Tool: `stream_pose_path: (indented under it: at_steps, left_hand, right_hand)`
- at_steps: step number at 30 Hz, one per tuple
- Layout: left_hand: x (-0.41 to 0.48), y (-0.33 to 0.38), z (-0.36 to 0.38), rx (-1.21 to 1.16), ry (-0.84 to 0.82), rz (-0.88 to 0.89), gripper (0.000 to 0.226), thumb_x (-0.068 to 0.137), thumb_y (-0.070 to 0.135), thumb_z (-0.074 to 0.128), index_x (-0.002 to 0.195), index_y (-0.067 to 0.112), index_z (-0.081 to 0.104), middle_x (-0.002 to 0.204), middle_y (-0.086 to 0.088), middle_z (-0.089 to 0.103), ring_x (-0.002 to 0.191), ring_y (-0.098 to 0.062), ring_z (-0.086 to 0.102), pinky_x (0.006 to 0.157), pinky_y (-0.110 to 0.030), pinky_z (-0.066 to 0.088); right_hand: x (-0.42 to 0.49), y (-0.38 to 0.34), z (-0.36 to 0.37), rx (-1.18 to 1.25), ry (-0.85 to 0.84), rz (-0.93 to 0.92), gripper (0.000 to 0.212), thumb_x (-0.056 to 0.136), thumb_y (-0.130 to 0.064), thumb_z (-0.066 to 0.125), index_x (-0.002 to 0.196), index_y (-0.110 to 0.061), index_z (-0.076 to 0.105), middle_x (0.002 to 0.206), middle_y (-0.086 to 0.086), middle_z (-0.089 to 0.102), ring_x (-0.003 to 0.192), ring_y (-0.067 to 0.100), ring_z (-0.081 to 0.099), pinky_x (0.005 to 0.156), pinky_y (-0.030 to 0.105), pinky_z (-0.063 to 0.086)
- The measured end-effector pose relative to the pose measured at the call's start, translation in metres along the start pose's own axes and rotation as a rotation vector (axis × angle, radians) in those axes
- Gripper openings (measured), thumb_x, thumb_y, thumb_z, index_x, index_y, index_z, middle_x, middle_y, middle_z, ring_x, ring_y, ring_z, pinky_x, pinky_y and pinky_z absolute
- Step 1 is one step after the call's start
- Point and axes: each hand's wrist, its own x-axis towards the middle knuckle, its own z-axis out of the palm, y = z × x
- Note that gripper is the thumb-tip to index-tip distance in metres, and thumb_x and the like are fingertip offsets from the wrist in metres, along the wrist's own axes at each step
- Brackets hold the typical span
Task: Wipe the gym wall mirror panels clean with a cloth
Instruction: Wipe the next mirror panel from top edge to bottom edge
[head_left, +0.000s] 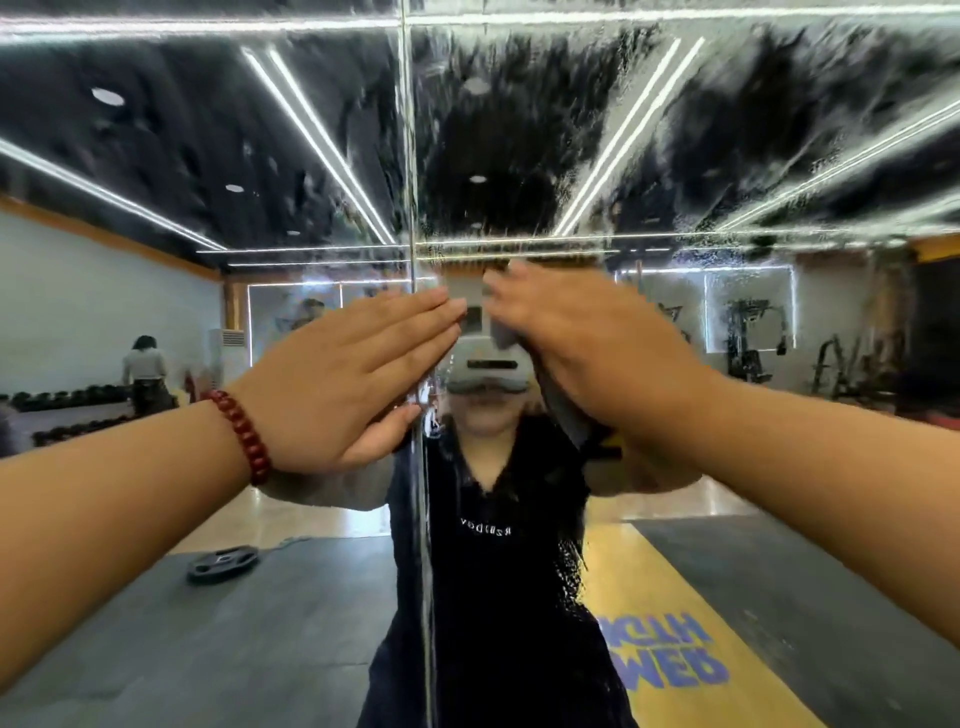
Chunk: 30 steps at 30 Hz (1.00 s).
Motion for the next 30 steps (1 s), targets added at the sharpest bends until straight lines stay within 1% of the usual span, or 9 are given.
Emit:
stream_pose_path:
  at_steps: [3,7,9,12,15,18,21,24,30]
  left_hand:
    - [0.005,0.0,-0.003,-0.005,-0.004,-0.007,0.059,0.095,0.03,0.039,0.143,-0.006,0.044,0.151,-0.022,0.039,0.142,-0.036,0.036,0.112,-0.054,0.035]
    - [0.017,-0.001,-0.008,0.002,0.007,-0.012,0.059,0.1,0.034,0.03,0.144,-0.003,0.044,0.151,-0.02,0.041,0.141,-0.034,0.038,0.114,-0.05,0.032]
    - [0.029,0.002,-0.009,0.01,0.032,0.002,0.059,0.099,0.034,0.032,0.143,-0.002,0.045,0.151,-0.019,0.041,0.141,-0.034,0.038,0.115,-0.048,0.029]
    - [0.055,0.006,-0.009,0.012,0.063,0.004,0.059,0.097,0.033,0.035,0.143,-0.003,0.045,0.152,-0.019,0.039,0.142,-0.033,0.036,0.115,-0.048,0.029]
    - [0.083,0.001,-0.012,0.038,0.088,-0.03,0.061,0.097,0.034,0.036,0.143,-0.006,0.044,0.152,-0.022,0.039,0.141,-0.035,0.037,0.116,-0.047,0.027]
    - [0.105,-0.005,-0.012,0.065,0.098,-0.072,0.064,0.097,0.036,0.035,0.144,-0.007,0.041,0.152,-0.023,0.038,0.141,-0.036,0.037,0.116,-0.047,0.025]
    - [0.117,-0.007,-0.01,0.084,0.1,-0.104,0.065,0.097,0.038,0.034,0.145,-0.006,0.04,0.151,-0.023,0.038,0.141,-0.036,0.036,0.116,-0.045,0.023]
    - [0.118,-0.008,-0.007,0.093,0.109,-0.102,0.065,0.098,0.039,0.034,0.144,-0.006,0.042,0.151,-0.022,0.039,0.141,-0.036,0.037,0.115,-0.046,0.025]
    - [0.119,-0.002,-0.006,0.082,0.083,-0.06,0.066,0.097,0.041,0.036,0.146,-0.004,0.041,0.153,-0.019,0.037,0.142,-0.032,0.036,0.117,-0.043,0.023]
  right_hand:
    - [-0.004,0.006,-0.001,-0.002,-0.001,0.025,0.037,0.09,-0.006,0.056,0.125,-0.005,0.066,0.135,0.013,0.06,0.127,0.032,0.056,0.105,0.044,0.041]
    - [-0.067,-0.03,-0.001,0.071,-0.237,-0.245,0.039,0.098,-0.016,0.045,0.134,-0.017,0.062,0.145,-0.001,0.054,0.138,0.017,0.045,0.11,0.037,0.036]
    - [-0.08,-0.029,-0.005,0.1,-0.232,-0.291,0.037,0.101,-0.017,0.044,0.133,-0.015,0.063,0.143,-0.002,0.055,0.137,0.016,0.047,0.107,0.036,0.041]
    - [-0.06,0.0,-0.024,0.111,-0.049,-0.093,0.035,0.104,-0.019,0.042,0.126,-0.007,0.066,0.136,0.009,0.061,0.128,0.025,0.056,0.098,0.043,0.05]
    - [-0.032,0.056,-0.055,-0.063,0.091,0.105,0.034,0.102,-0.014,0.043,0.121,-0.001,0.068,0.131,0.016,0.062,0.124,0.031,0.058,0.102,0.042,0.046]
    - [-0.005,0.102,-0.08,-0.155,0.07,0.235,0.036,0.095,-0.006,0.049,0.127,-0.001,0.064,0.136,0.018,0.058,0.127,0.038,0.055,0.104,0.049,0.046]
    - [0.017,0.105,-0.077,-0.152,-0.014,0.316,0.044,0.098,-0.016,0.045,0.14,-0.004,0.052,0.15,0.016,0.044,0.14,0.038,0.039,0.112,0.052,0.035]
    - [-0.007,0.082,-0.056,-0.094,-0.038,0.149,0.045,0.091,-0.017,0.05,0.132,-0.001,0.06,0.142,0.019,0.054,0.13,0.038,0.052,0.106,0.047,0.04]
    - [-0.087,0.045,-0.044,0.023,-0.245,-0.211,0.042,0.101,-0.017,0.043,0.141,-0.017,0.055,0.15,-0.003,0.047,0.143,0.015,0.038,0.114,0.037,0.034]
